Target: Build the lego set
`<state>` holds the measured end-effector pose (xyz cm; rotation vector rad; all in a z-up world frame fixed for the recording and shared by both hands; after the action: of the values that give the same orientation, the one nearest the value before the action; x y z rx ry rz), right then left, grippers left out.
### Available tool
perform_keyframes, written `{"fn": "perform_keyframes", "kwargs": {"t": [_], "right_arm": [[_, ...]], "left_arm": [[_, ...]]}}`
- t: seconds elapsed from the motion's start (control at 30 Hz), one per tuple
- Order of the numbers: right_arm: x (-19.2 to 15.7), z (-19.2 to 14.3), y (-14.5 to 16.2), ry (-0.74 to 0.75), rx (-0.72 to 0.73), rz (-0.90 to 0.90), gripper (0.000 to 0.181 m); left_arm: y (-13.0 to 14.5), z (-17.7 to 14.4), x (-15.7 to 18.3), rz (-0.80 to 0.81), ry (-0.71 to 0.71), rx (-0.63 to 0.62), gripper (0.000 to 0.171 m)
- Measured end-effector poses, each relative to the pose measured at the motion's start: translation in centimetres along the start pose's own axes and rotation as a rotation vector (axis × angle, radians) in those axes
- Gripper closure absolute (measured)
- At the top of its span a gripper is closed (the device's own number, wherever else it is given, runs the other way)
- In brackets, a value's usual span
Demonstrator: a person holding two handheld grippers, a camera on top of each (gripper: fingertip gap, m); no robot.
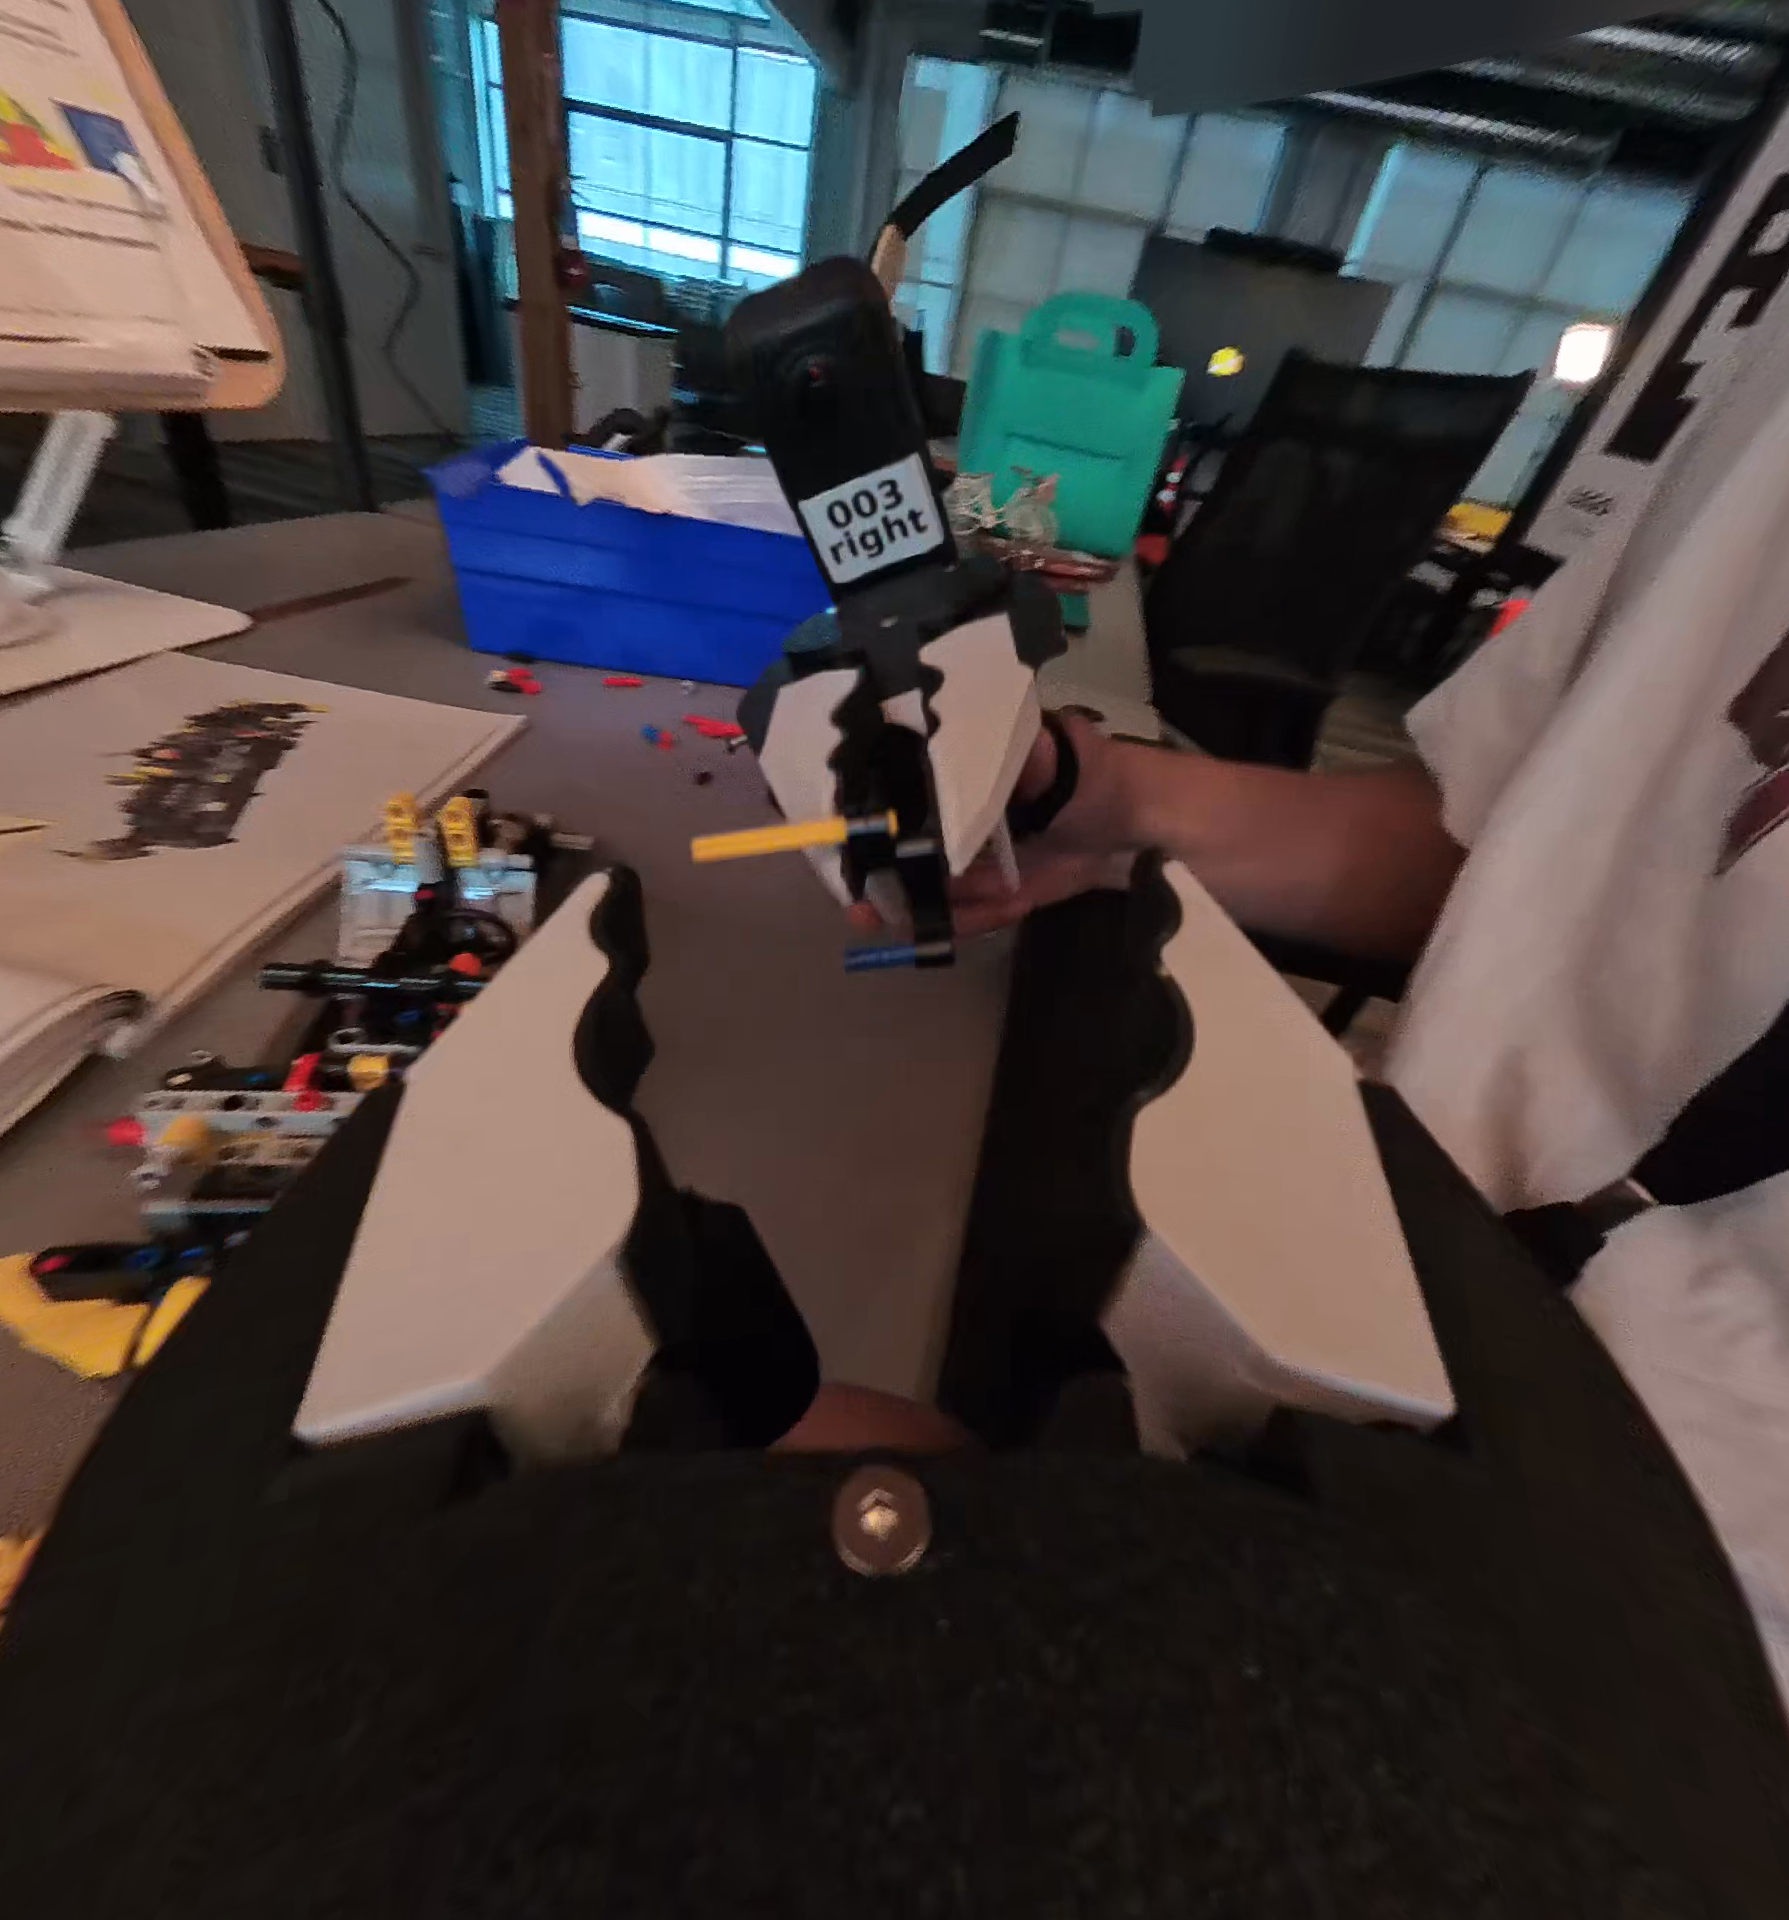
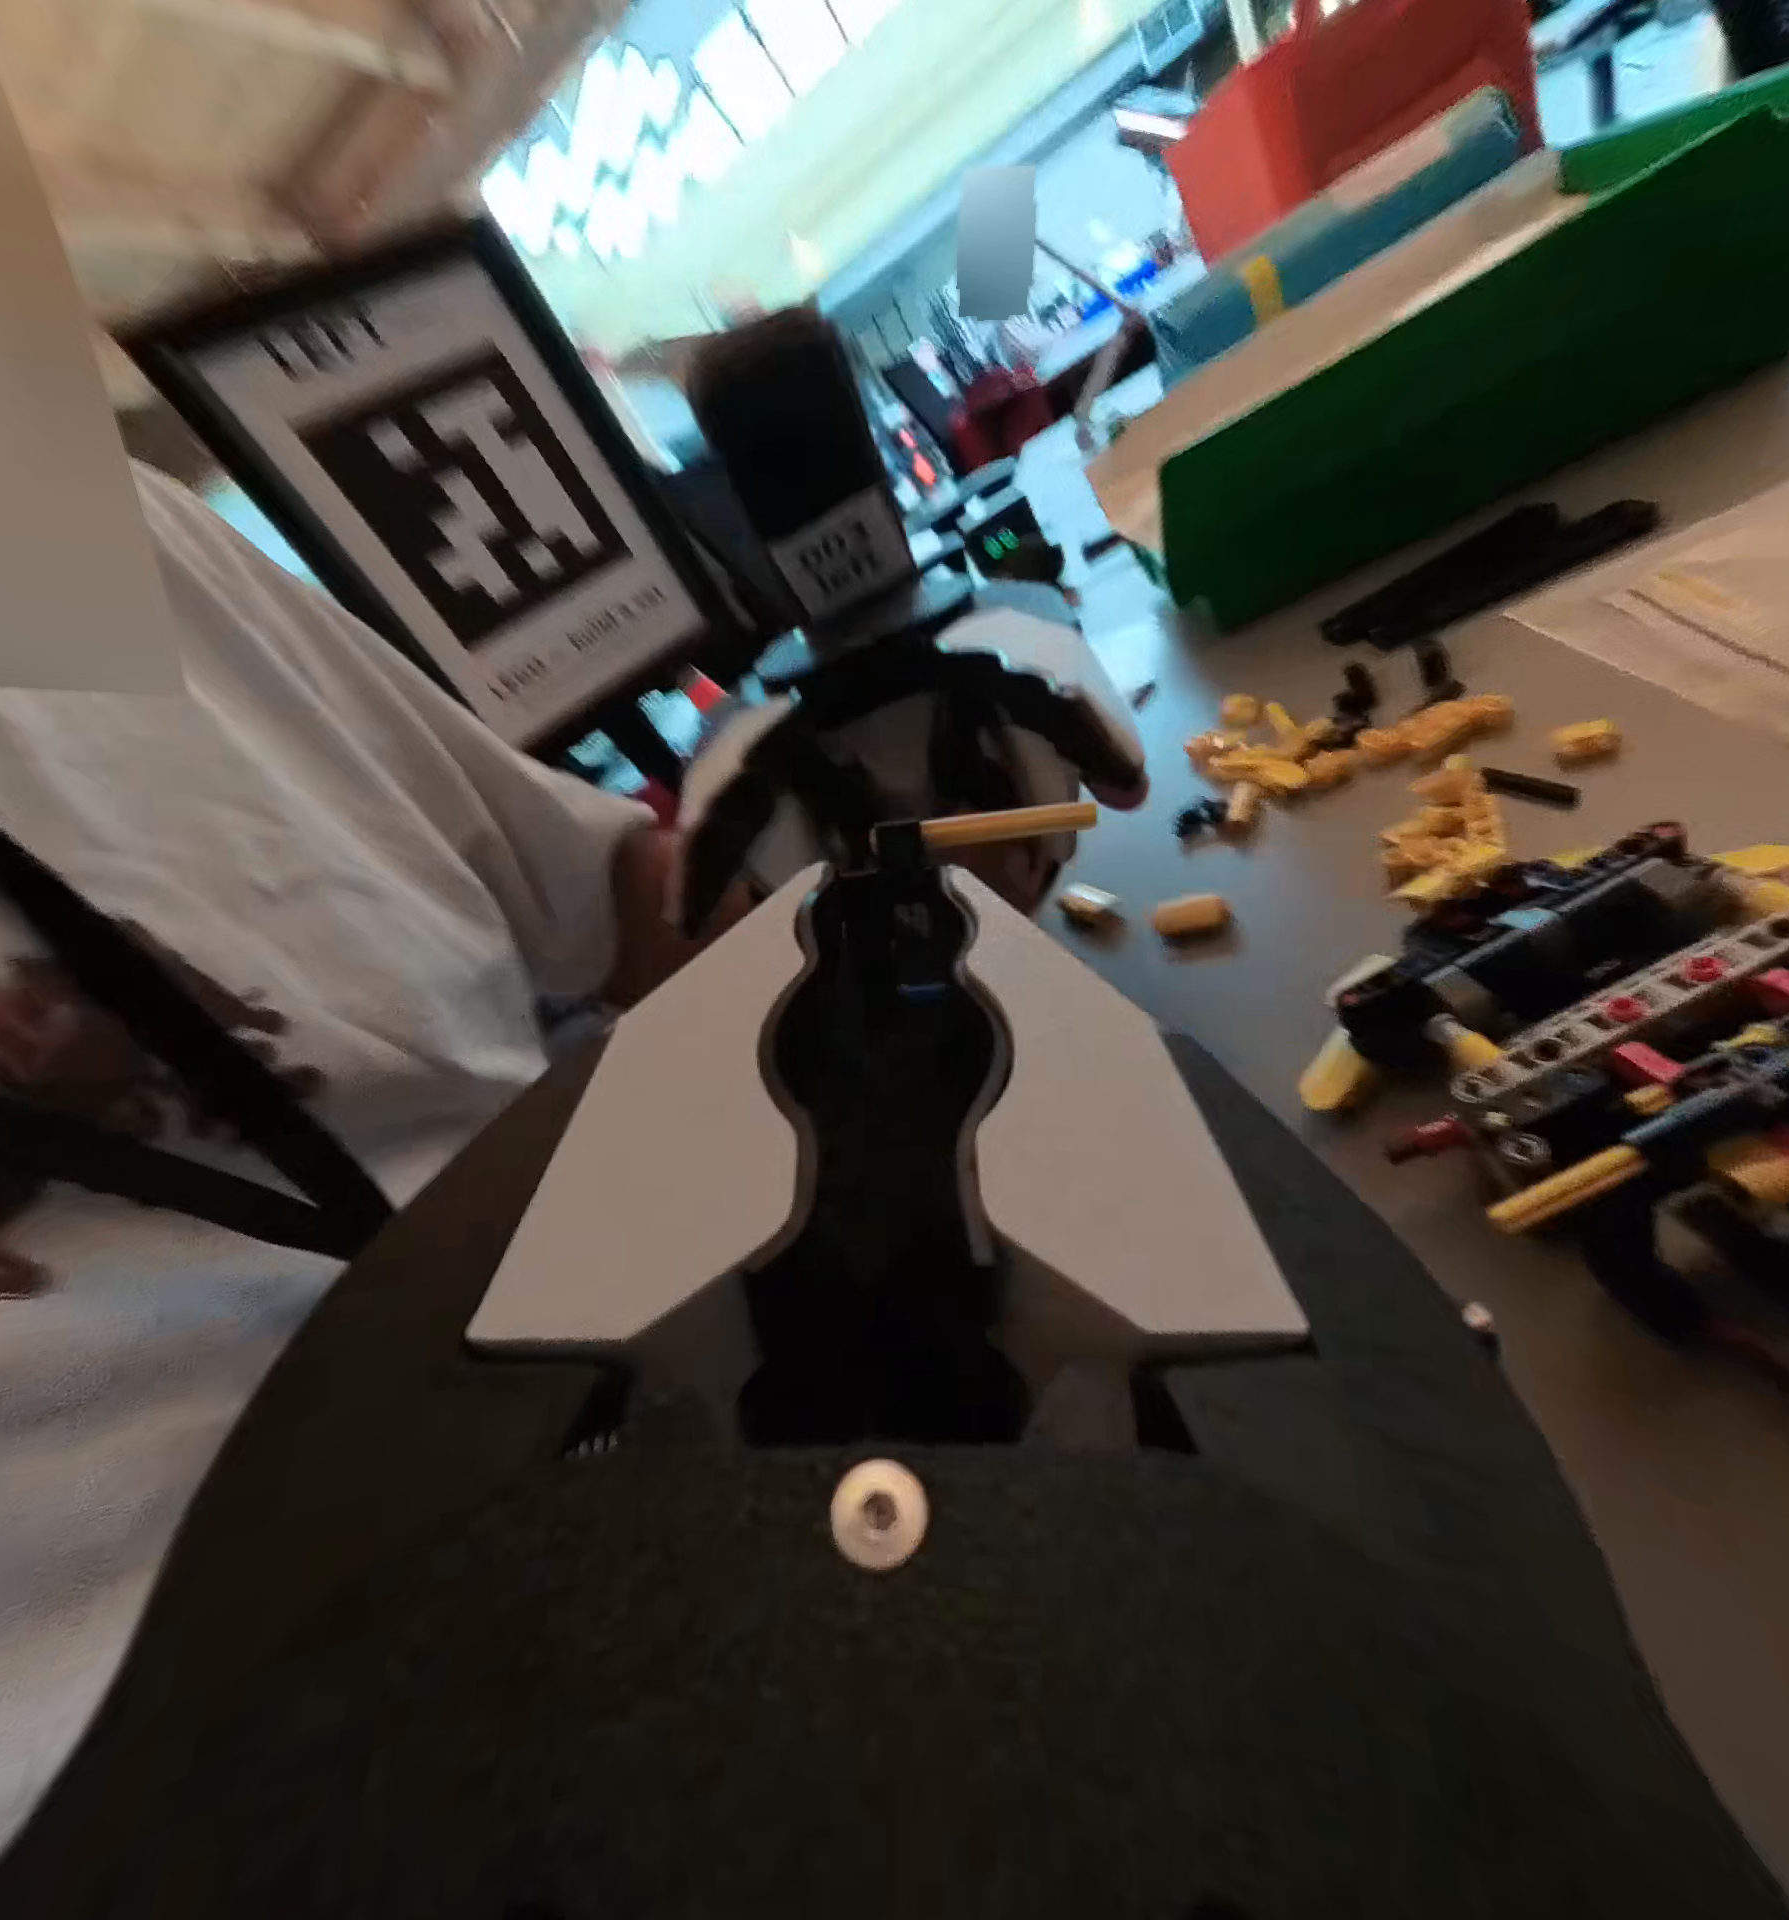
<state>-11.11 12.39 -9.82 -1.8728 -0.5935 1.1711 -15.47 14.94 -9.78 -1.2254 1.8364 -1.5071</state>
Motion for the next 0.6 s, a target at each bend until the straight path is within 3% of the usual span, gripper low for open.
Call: {"fn": "perform_keyframes", "kwargs": {"t": [0.17,0.33,0.43,0.6], "right_arm": [[-0.4,1.8,1.5,0.075,-0.141,-0.126,0.165],[-0.6,2.3,1.3,0.09,-0.142,-0.17,0.164],[-0.8,2.3,1.0,0.097,-0.125,-0.185,0.164],[-0.7,2.2,1.2,0.105,-0.124,-0.181,0.164]], "left_arm": [[0.2,0.4,0.3,-0.002,0.034,-0.005,0.082],[0.9,1.1,0.3,0.042,-0.011,-0.065,0.083],[1.4,1.5,0.1,0.136,-0.081,-0.093,0.106],[1.6,1.7,0.1,0.188,-0.12,-0.099,0.109]]}}
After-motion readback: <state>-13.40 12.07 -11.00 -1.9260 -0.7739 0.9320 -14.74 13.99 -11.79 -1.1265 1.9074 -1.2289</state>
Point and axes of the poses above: each gripper's, where its closed fingertips meet, z out along the fingers, y out of its underside, x = y × z across the jaws, the point moved 3 cm from there along -z, back along the fingers, and after that the axes turned 14 degrees about -x, right-handed, at the moved point
